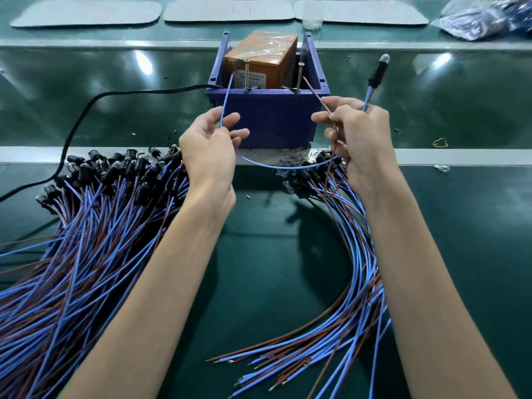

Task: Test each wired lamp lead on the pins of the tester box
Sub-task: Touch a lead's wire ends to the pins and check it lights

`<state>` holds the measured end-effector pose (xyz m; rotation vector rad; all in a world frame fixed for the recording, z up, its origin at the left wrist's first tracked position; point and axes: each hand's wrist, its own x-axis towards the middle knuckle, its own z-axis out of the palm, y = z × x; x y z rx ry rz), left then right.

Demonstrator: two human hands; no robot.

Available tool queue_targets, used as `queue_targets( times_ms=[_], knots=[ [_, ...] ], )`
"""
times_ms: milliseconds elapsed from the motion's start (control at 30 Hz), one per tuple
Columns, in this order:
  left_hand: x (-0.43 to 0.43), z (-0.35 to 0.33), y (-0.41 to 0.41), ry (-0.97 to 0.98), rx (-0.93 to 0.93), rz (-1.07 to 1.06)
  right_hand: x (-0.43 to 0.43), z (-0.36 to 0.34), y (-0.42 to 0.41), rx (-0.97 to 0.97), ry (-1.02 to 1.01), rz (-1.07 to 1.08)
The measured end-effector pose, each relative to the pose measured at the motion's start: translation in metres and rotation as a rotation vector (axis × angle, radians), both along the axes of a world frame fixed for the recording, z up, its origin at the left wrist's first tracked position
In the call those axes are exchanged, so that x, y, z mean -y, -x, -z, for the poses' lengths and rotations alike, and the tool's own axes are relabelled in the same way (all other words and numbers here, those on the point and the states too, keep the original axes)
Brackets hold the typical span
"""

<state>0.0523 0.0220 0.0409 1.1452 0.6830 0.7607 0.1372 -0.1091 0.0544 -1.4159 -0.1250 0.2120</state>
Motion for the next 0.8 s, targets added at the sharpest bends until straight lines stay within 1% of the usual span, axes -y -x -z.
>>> queue_targets(
  times_ms=[133,333,500,800],
  knots=[
    [0.0001,0.0000,0.0044,0.029,0.039,0.029,0.0018,0.0020,-0.0025,0.000,-0.009,-0.017],
    [0.0005,-0.0015,0.0085,0.023,0.015,0.043,-0.0004,0.0055,-0.0005,0.054,0.054,-0.040],
    [0.0016,-0.0019,0.0074,0.026,0.006,0.054,0.0000,0.0040,0.0008,0.058,0.050,-0.054],
    [0.0004,-0.0016,0.0073,-0.030,-0.033,0.073,-0.0002,0.0030,0.0025,0.049,0.052,-0.078]
  ],
)
